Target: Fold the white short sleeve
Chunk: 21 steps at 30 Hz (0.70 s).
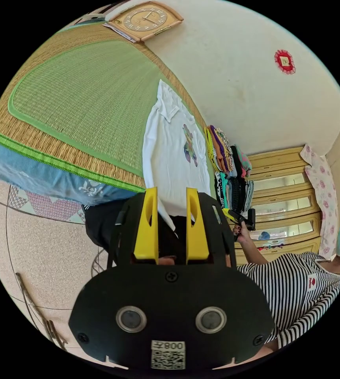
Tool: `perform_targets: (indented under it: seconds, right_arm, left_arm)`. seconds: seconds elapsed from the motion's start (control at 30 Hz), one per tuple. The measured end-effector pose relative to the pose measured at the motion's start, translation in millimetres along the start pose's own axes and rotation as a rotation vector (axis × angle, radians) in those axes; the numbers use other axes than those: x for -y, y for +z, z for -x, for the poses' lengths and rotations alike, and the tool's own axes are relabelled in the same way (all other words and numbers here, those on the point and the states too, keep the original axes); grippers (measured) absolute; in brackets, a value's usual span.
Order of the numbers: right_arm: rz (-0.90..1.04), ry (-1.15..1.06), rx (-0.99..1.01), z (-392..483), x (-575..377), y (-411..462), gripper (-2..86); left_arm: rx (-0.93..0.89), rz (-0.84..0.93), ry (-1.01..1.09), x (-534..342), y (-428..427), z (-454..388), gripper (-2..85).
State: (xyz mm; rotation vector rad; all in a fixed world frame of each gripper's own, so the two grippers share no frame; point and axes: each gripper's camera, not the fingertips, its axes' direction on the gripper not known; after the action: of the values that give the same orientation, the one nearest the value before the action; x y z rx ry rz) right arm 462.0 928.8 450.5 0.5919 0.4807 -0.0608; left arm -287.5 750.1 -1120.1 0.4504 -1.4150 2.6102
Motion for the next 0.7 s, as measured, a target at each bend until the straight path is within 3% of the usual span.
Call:
perform_targets:
  seconds: [0.27, 0.7]
  right_arm:
    - [0.023, -0.001, -0.092, 12.9, 4.3, -19.3, 7.3]
    - [0.282, -0.002, -0.361, 31.8, 68.9, 23.5, 8.4]
  left_arm:
    - [0.080, 0.131, -0.023, 7.6, 33.4, -5.8, 12.7]
    - [0.223, 0.277, -0.013, 22.7, 70.7, -30.4, 11.5]
